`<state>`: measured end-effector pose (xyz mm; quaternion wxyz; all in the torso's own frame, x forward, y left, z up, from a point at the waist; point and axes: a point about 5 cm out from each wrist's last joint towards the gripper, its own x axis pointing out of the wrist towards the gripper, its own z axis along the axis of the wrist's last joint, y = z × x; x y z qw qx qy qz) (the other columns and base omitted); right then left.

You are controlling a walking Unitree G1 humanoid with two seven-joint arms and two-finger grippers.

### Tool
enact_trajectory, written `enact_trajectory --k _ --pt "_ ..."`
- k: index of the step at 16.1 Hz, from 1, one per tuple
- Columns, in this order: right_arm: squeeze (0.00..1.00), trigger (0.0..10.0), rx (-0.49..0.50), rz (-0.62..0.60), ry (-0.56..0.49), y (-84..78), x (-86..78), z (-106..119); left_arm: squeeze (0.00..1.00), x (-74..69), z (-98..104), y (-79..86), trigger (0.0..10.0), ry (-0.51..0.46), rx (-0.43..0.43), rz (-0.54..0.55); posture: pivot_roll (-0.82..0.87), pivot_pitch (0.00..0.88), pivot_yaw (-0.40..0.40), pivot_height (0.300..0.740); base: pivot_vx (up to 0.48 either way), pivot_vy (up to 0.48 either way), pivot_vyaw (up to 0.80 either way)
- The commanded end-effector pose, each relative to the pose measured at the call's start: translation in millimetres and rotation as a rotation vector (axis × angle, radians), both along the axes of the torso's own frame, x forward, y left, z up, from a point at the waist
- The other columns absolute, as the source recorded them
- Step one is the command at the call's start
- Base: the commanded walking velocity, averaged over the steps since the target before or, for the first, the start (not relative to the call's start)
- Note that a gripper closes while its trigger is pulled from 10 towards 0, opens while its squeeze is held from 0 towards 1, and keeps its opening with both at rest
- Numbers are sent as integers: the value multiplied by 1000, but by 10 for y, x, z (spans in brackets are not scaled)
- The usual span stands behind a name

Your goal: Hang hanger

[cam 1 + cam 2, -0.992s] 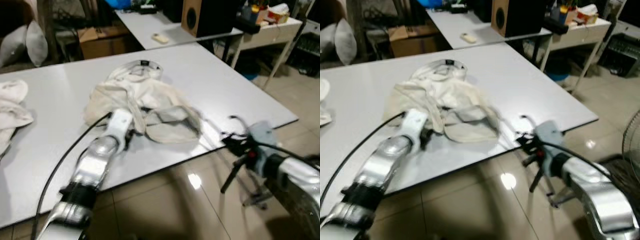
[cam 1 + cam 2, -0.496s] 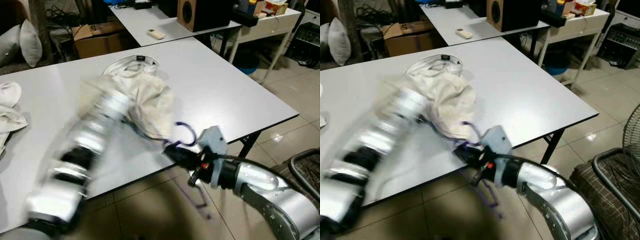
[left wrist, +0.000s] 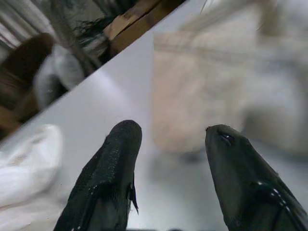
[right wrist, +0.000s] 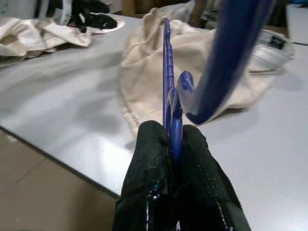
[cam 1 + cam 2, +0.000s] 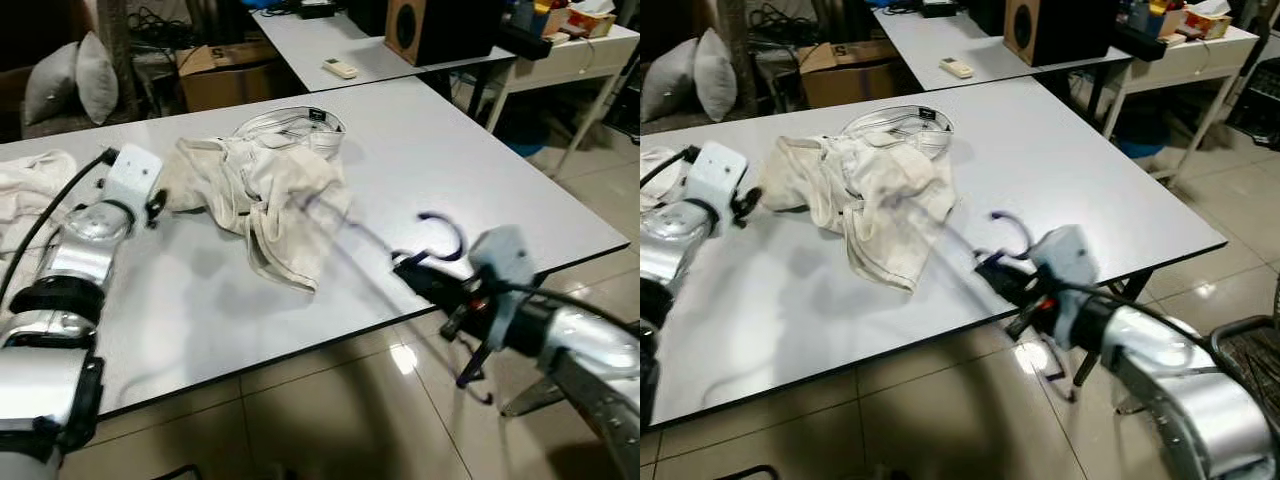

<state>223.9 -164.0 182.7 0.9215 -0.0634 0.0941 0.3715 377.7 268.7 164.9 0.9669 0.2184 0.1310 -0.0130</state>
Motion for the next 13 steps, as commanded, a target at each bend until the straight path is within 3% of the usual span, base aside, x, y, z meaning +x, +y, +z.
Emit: enact_trajectory --k 1,2,3,4,5,6,7,8,9,11,12,13 --pt "0 10000 -18 -112 -56 -158 37 72 0 93 169 -155 10000 -86 -110 -40 -44 0 98 740 0 0 0" --pt "0 10000 4 -167 -98 -221 67 136 0 120 203 -223 10000 -117 -157 -49 -47 0 101 740 0 0 0" --pt "0 10000 116 -280 -188 -341 111 321 1000 176 300 -380 10000 -196 -277 -81 -52 0 106 740 0 0 0" --pt "0 10000 227 -414 -256 -497 131 470 1000 237 416 -603 10000 -255 -437 -143 -60 0 110 740 0 0 0" --pt "0 10000 265 -503 -285 -608 136 518 1000 272 494 -771 10000 -280 -546 -201 -63 0 112 740 0 0 0" --pt "0 10000 274 -572 -277 -694 144 496 1000 290 519 -896 10000 -272 -604 -245 -63 0 112 740 0 0 0" --pt "0 10000 218 -732 -228 -895 139 363 1000 299 540 -1266 10000 -217 -703 -402 -63 0 112 740 0 0 0" --pt "0 10000 117 -905 -160 -1108 95 168 1000 247 437 -1730 10000 -96 -697 -576 -74 0 124 740 0 0 0" --pt "0 10000 82 -994 -131 -1210 43 61 1000 172 273 -2014 10000 -4 -592 -671 -82 0 135 740 0 0 0" --pt "0 10000 88 -1011 -112 -1191 -24 -2 1000 44 -47 -2251 10000 92 -410 -736 -100 0 152 740 0 0 0" --pt "0 10000 86 -1004 -109 -1165 -40 -10 1000 9 -142 -2280 10000 116 -352 -742 -107 0 159 740 0 0 0" --pt "0 10000 79 -965 -106 -1078 -61 -17 1000 -51 -344 -2260 10000 162 -235 -724 -112 0 164 740 0 0 0"
